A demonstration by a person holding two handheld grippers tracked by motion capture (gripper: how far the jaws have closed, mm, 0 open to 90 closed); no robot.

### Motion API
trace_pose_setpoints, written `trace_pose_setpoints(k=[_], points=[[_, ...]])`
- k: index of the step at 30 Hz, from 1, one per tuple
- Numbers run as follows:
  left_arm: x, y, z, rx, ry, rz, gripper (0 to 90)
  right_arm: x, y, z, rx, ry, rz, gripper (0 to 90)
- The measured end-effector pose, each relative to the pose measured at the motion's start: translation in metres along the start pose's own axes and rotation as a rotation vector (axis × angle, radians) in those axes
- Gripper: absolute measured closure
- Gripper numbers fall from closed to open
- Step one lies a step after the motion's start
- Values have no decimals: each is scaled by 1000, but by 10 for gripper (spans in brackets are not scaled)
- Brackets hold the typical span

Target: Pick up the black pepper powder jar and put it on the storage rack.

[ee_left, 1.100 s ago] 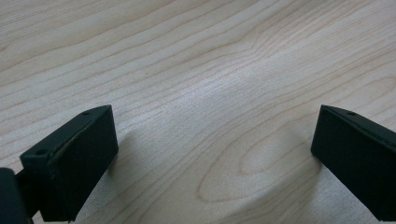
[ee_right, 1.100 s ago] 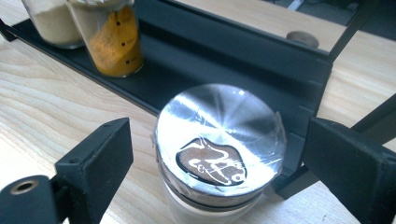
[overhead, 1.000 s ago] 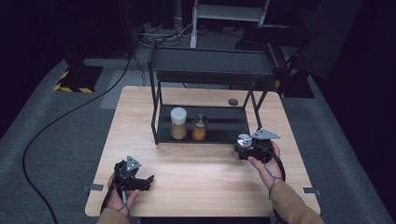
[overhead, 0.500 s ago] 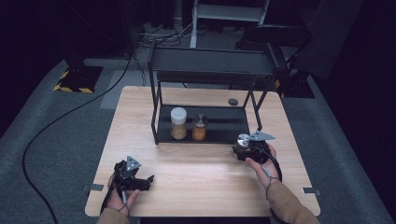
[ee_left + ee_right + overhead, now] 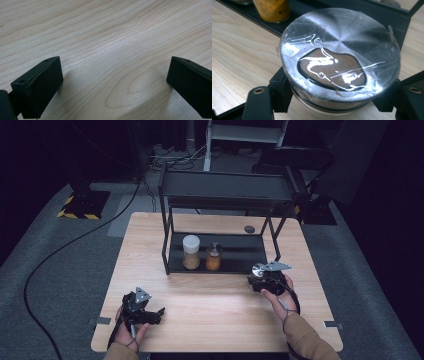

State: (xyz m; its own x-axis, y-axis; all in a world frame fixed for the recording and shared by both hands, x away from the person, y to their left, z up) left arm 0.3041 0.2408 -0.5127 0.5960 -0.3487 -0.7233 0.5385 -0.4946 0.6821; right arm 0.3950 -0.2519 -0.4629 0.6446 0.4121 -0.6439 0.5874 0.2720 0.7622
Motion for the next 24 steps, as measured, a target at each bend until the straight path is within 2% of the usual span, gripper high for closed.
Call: trace_pose_setpoints(k=[11, 24], points=[[0, 0, 0, 0, 0, 0, 5, -19, 20, -4, -16, 7, 34, 313], [0, 0, 0, -1, 1, 0, 5, -32, 45, -7, -34, -1, 72, 313]])
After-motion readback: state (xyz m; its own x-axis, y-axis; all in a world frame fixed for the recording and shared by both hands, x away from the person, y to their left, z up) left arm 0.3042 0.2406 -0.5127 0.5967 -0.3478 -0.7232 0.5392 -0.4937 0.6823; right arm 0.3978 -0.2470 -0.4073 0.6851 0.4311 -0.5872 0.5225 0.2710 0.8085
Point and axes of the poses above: each handheld gripper's, and its own axes: x roughly forward along the jaws, y roughly out of its top, z roughly to its right, the point moved 9 cm from there along x, roughly forward along the jaws, and after that the axes turned 10 degrees about x, right-handed, at the moved point
